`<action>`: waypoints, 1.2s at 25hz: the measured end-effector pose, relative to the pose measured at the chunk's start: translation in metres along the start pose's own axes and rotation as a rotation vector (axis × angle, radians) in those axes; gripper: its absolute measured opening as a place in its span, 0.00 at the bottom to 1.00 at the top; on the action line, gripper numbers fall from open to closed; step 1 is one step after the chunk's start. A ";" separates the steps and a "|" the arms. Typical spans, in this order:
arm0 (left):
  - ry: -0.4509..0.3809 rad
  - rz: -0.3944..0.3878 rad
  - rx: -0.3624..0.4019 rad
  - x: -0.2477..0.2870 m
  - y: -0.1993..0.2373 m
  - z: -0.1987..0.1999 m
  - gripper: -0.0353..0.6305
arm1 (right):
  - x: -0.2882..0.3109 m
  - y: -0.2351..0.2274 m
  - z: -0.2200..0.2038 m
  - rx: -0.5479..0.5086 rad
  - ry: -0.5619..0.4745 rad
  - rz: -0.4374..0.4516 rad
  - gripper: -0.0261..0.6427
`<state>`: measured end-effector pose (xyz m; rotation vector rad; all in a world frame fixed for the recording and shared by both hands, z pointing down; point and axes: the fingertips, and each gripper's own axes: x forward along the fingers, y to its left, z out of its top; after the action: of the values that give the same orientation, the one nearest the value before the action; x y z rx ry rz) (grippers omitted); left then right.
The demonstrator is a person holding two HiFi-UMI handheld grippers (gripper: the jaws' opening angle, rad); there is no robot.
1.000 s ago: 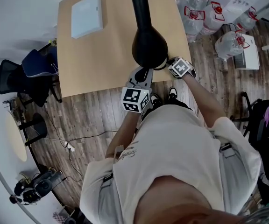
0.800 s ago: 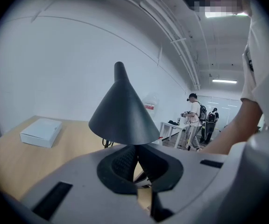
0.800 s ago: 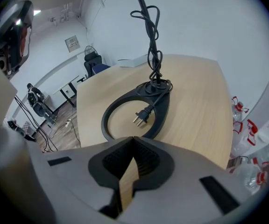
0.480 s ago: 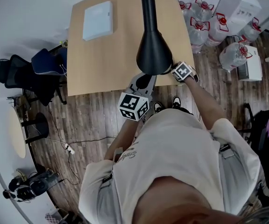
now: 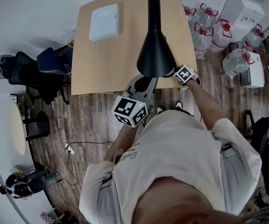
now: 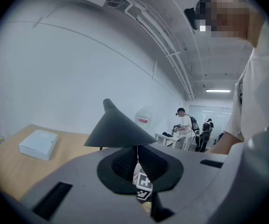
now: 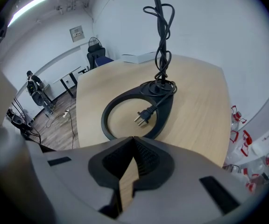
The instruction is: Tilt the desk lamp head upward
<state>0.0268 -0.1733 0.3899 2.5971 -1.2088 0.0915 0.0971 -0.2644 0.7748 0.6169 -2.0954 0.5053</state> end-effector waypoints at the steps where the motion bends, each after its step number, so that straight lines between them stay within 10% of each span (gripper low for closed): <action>1: -0.018 -0.006 -0.004 0.000 -0.002 0.007 0.08 | 0.000 0.000 0.000 0.003 -0.004 -0.001 0.03; 30: -0.209 -0.051 0.064 -0.006 -0.024 0.134 0.08 | 0.002 0.001 0.001 -0.030 0.001 -0.029 0.03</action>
<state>0.0332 -0.1910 0.2550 2.7467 -1.2246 -0.1584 0.0949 -0.2641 0.7760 0.6295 -2.0866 0.4569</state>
